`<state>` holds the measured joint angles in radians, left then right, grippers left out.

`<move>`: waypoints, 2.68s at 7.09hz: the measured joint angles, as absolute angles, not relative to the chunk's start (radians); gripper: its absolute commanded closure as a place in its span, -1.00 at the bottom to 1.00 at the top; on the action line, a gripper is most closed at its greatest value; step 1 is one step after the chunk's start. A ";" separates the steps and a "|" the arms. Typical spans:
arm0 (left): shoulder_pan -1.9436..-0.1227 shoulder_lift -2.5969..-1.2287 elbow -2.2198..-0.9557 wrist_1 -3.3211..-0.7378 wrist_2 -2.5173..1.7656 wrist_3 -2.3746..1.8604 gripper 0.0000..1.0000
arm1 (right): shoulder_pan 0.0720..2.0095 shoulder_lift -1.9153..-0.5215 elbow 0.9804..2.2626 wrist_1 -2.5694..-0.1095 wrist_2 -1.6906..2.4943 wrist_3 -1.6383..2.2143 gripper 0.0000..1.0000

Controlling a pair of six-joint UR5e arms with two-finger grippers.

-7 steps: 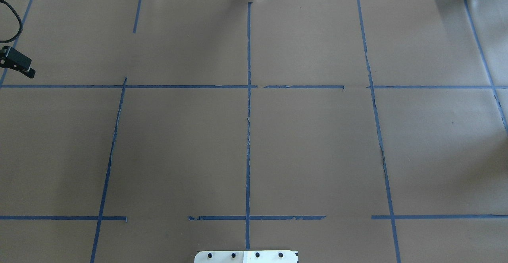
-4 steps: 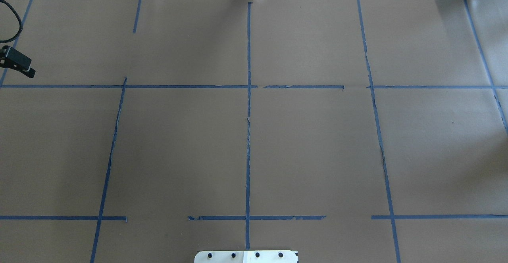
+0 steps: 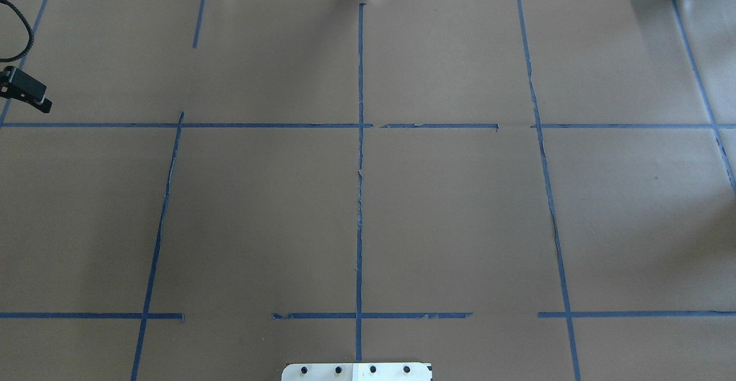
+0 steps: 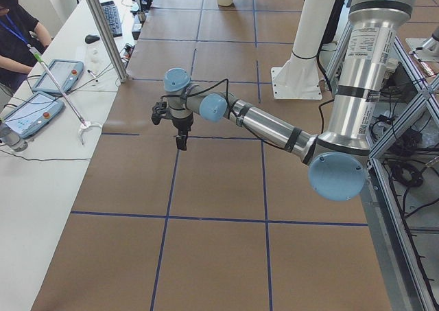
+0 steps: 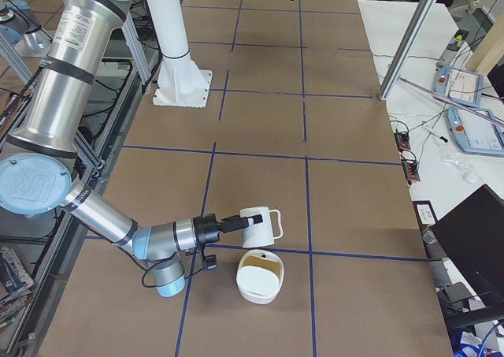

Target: Left arm hands cup to right arm to dump lemon

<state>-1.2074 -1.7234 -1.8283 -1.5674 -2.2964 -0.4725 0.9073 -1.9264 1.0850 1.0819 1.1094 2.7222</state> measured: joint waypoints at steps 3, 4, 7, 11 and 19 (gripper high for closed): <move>-1.207 -1.726 -1.829 -1.567 -2.296 -0.472 -1.00 | 0.908 -1.927 1.047 1.146 1.076 2.813 0.92; -1.207 -1.726 -1.829 -1.567 -2.296 -0.472 -1.00 | 0.907 -1.926 1.046 1.150 1.064 2.831 0.92; -1.207 -1.726 -1.830 -1.566 -2.296 -0.472 -1.00 | 0.907 -1.914 1.045 1.152 1.049 2.870 0.92; -1.207 -1.726 -1.830 -1.566 -2.296 -0.472 -1.00 | 0.907 -1.900 1.045 1.152 1.043 2.892 0.91; -1.207 -1.726 -1.832 -1.566 -2.296 -0.472 -1.00 | 0.908 -1.903 1.040 1.152 1.114 2.669 0.63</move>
<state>-1.2072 -1.7259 -1.8315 -1.5662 -2.2964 -0.4725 0.9080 -1.9028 1.0403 1.1521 1.1136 2.6694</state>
